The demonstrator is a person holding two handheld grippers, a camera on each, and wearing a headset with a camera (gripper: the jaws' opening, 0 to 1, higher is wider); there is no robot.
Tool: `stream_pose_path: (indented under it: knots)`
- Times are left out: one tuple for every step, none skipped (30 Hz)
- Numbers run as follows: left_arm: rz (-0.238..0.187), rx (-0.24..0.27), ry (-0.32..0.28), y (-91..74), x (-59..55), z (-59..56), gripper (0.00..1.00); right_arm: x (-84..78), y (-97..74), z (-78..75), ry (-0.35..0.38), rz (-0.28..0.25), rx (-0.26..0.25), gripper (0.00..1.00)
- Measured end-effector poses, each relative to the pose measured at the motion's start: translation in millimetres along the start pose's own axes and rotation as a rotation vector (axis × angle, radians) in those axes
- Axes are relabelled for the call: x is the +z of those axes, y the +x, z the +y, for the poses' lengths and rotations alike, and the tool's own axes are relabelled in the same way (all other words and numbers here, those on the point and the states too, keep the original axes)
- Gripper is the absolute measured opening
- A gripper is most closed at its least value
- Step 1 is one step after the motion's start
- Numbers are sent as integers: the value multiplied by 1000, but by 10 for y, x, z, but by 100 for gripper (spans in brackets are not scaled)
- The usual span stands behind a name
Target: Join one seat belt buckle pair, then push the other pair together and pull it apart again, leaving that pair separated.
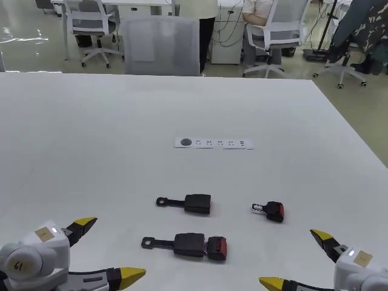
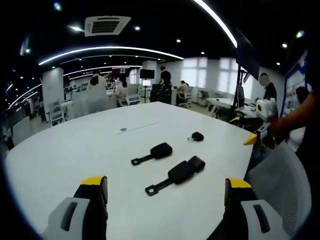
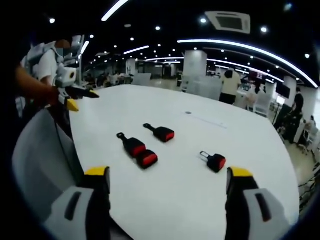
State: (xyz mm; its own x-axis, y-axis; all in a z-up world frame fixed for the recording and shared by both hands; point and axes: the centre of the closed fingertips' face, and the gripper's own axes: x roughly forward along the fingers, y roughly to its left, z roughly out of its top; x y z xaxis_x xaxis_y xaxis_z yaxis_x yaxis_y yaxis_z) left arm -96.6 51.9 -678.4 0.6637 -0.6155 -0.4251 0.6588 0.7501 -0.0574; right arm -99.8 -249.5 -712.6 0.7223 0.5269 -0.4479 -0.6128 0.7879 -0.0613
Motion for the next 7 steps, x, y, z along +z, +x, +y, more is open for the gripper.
stream_pose_path:
  knots:
    - [1,-1,0,1,-2,0,100,-6,4,7,-1,-1,1,98]
    - [5,0,2,0,-6,0,100,-11,7,13,-2,1,3,98]
    - [7,1,2,0,-9,6,100,-10,7,26,-1,4,5,98]
    - [7,1,2,-2,-5,2,100,-6,8,35,0,1,9,98]
    - [6,-2,-1,-3,3,-2,100,0,10,48,-1,-2,12,98]
    - [7,-2,-1,-6,9,-9,99,-5,17,62,-6,3,19,98]
    - [5,-3,-1,-8,18,-10,99,-8,23,63,-8,6,21,98]
